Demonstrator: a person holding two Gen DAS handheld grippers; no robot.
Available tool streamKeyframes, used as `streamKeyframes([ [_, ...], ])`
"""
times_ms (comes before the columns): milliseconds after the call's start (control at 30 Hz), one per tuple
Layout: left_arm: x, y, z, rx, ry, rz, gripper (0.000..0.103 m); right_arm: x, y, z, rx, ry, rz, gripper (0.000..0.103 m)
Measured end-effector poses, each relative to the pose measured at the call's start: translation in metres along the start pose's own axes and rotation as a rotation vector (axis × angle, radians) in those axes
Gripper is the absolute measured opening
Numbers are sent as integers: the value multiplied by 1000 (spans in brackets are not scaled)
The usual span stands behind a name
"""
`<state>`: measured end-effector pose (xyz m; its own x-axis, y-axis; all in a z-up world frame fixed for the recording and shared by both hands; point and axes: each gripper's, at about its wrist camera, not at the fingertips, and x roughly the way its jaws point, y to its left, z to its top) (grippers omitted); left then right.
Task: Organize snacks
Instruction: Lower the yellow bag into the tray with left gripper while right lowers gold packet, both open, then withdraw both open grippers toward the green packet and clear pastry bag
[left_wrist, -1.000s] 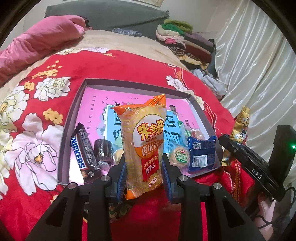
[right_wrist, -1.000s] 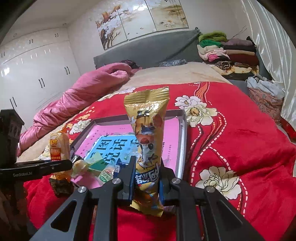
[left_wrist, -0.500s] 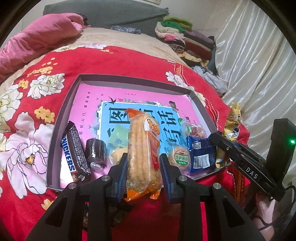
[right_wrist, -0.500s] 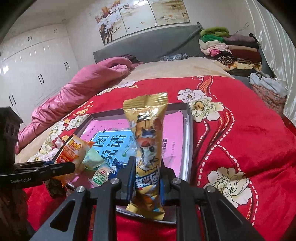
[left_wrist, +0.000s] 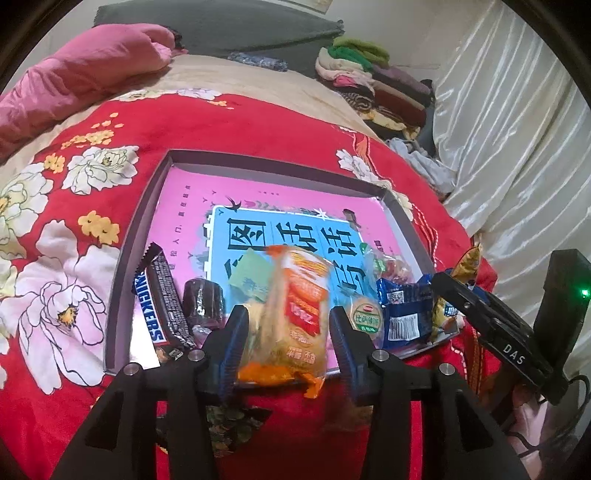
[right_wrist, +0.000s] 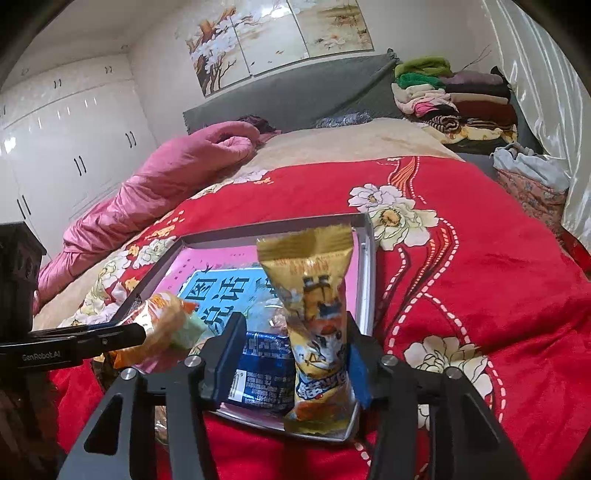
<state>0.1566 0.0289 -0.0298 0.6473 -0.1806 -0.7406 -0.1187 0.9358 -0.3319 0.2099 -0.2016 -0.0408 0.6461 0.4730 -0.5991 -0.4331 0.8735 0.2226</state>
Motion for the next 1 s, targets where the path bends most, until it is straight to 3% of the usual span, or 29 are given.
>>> streamKeyframes([
  [533, -31, 9, 3, -21, -49, -25, 65, -33, 6, 6, -12, -109, 25, 62],
  [633, -37, 13, 1, -19, -53, -25, 65, -38, 12, 4, -27, -112, 42, 68],
  [1000, -54, 25, -8, 16, -47, -9, 75, -41, 41, -11, -92, -62, 89, 69],
])
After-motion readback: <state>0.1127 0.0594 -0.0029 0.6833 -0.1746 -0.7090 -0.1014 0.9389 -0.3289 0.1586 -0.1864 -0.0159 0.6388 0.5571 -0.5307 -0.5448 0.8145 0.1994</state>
